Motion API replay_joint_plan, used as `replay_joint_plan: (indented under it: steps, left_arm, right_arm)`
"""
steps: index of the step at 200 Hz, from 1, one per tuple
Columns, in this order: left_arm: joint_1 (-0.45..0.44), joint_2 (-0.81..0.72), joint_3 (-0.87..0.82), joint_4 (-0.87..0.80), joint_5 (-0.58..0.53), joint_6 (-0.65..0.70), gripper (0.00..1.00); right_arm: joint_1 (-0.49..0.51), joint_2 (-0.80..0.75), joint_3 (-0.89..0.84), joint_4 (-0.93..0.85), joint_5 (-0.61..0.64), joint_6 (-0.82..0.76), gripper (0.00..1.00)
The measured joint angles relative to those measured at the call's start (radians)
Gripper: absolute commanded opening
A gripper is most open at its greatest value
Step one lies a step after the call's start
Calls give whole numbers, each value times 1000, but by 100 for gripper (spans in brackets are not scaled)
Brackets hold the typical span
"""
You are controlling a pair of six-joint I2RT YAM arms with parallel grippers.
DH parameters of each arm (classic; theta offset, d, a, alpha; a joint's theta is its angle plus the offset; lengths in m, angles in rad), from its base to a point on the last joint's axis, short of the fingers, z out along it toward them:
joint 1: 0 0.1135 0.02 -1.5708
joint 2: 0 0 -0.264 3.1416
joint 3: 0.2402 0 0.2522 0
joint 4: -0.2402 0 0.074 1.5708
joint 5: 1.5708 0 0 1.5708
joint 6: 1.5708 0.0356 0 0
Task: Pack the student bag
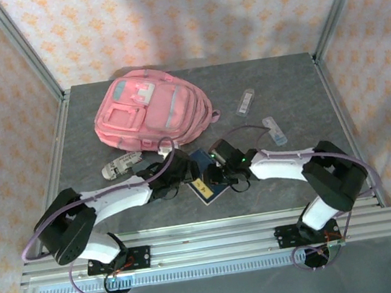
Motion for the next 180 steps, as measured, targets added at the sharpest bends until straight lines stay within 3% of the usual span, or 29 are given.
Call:
replay_joint_plan:
  steps: [28, 54, 126, 180]
  left_arm:
    - [-27, 63, 9, -4, -3, -37, 65]
    - [-39, 121, 32, -12, -8, -59, 57]
    - [-46, 182, 65, 1, -35, -79, 18]
    - [-61, 211, 82, 48, -30, -68, 13]
  right_arm:
    - [-76, -121, 0, -31, 42, -3, 56]
    - [-179, -166, 1, -30, 69, -29, 56]
    - [-261, 55, 14, 41, -6, -134, 53]
    - [-288, 94, 9, 125, -166, -164, 46]
